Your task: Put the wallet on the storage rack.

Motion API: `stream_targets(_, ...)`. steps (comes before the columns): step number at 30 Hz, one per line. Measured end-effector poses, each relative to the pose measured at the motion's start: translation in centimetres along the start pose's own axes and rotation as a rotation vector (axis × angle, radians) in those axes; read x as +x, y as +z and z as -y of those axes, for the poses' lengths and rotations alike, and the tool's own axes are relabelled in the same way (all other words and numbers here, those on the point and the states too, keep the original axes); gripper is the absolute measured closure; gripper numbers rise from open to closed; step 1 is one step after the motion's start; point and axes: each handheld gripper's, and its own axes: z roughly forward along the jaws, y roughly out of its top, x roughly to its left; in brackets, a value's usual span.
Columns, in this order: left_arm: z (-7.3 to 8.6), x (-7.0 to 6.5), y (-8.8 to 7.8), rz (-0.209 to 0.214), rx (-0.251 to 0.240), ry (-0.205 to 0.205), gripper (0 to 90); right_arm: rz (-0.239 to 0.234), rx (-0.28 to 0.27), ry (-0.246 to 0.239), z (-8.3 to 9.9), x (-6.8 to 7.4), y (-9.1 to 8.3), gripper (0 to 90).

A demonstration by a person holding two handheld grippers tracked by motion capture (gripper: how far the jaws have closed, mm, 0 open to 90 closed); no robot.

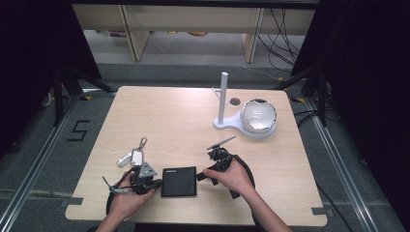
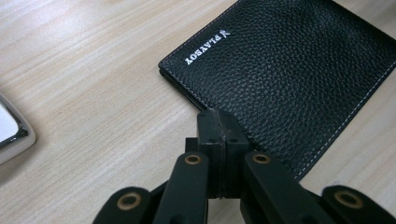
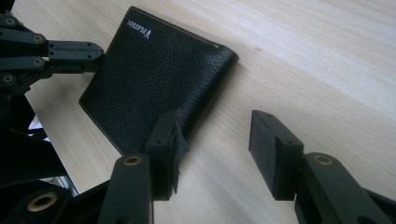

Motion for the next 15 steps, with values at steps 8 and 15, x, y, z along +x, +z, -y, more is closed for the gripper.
stream_targets(8,0.1,0.1,0.0,0.004,-0.008,0.002,89.5,-0.014,0.015,0.011,-0.9,0.9,1.3,54.5)
stream_targets(15,0.1,0.1,0.0,0.004,-0.008,0.003,89.5,-0.005,0.026,-0.004,-1.2,1.1,2.0,54.0)
